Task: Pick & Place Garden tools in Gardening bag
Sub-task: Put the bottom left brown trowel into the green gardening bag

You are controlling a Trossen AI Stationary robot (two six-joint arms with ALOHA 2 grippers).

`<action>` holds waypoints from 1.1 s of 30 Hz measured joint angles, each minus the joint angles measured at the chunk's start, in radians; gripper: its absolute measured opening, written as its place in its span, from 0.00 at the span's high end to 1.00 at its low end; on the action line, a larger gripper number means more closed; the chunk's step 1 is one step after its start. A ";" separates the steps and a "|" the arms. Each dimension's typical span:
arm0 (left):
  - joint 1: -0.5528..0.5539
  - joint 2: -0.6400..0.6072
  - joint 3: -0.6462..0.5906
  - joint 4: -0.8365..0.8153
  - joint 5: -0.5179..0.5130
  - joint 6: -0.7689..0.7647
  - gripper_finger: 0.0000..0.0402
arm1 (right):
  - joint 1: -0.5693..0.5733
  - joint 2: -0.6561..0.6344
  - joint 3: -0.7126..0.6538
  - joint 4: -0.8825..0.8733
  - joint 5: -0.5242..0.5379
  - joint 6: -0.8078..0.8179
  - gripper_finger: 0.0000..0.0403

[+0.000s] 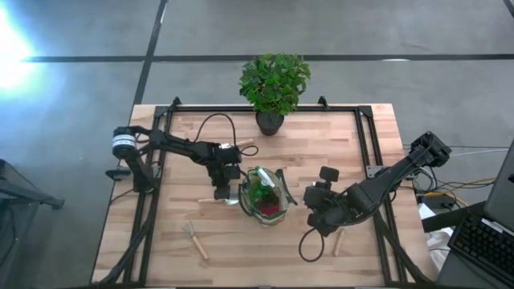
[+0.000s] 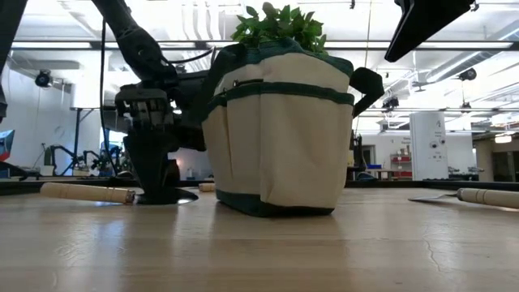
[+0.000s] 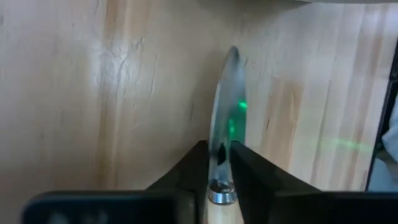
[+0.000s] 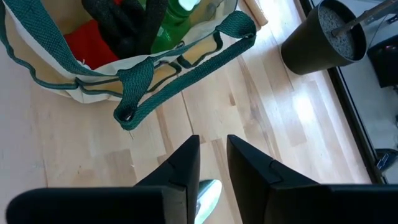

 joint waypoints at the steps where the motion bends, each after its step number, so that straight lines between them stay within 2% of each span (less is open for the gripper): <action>1: 0.000 0.000 0.000 0.001 0.000 0.009 0.88 | 0.000 0.000 0.000 0.000 0.000 0.000 0.81; 5: 0.000 -0.003 0.001 0.002 0.025 0.039 0.98 | 0.000 0.000 0.000 0.000 0.000 0.000 0.82; 17: -0.002 -0.021 0.017 -0.015 0.040 0.070 0.99 | 0.000 0.000 0.000 -0.002 0.000 0.000 0.85; 29: 0.000 -0.245 0.013 -0.048 0.038 0.078 1.00 | 0.000 -0.006 -0.001 -0.003 0.000 0.001 0.85; 33: 0.000 -0.342 0.012 -0.067 -0.021 0.073 1.00 | 0.000 -0.006 -0.001 -0.004 0.000 0.013 0.85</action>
